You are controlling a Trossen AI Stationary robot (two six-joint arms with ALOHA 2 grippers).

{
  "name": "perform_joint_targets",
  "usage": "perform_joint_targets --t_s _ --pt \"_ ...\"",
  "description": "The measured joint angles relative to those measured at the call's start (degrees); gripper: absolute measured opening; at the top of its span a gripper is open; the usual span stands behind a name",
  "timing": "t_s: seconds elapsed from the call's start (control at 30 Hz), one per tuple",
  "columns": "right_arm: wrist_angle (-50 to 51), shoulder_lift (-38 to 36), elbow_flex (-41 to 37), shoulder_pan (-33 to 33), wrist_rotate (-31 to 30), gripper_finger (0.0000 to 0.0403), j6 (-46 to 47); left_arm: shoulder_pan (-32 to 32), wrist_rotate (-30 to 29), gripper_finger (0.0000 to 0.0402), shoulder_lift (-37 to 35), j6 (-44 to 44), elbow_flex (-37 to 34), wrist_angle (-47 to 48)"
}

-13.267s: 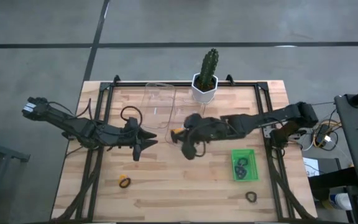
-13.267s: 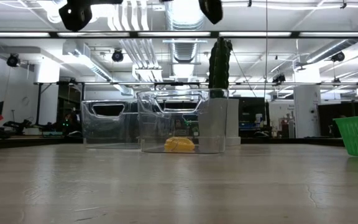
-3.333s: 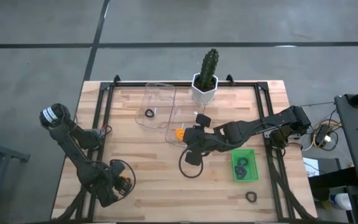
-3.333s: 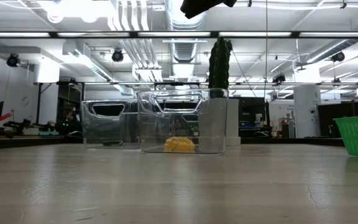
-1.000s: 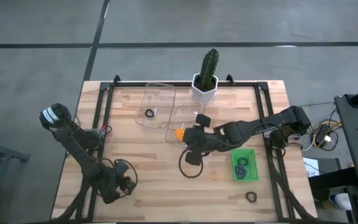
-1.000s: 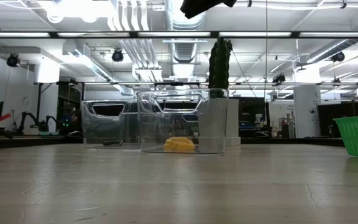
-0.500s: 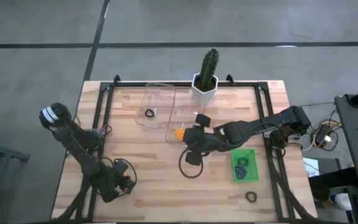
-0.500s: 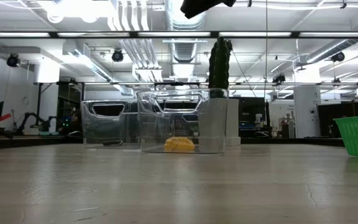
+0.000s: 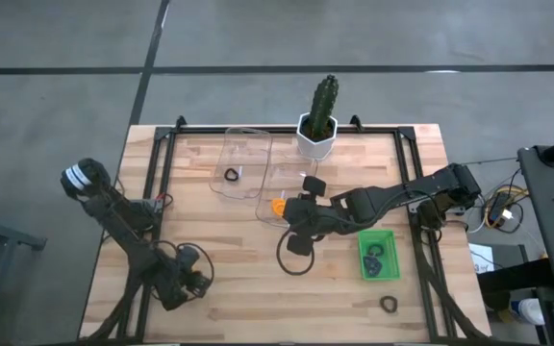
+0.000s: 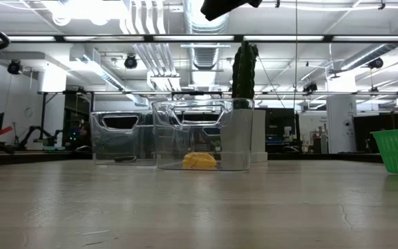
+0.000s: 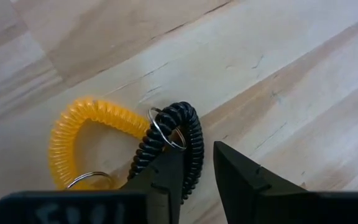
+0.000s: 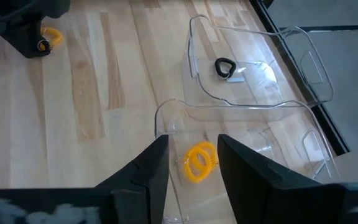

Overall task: Sort spring keychains
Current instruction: Put the left black spring keychain into the left transparent bin

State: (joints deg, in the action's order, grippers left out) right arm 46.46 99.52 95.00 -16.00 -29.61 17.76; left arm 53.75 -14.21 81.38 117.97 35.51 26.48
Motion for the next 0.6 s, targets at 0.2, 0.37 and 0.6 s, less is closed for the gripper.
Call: perform_joint_targets --t_s 0.2,0.37,0.6 --pt "0.01 -0.01 0.00 0.01 0.00 0.0129 0.00 -2.78 2.02 0.0078 0.00 0.00 -0.02 1.28" --pt "0.00 0.01 0.00 0.01 0.00 0.0125 0.02 -4.56 3.30 0.0066 0.00 0.02 -0.09 2.09" --pt "0.00 0.01 0.00 0.01 0.00 0.0130 0.04 -5.55 3.37 0.0032 0.02 0.33 -0.15 2.43"
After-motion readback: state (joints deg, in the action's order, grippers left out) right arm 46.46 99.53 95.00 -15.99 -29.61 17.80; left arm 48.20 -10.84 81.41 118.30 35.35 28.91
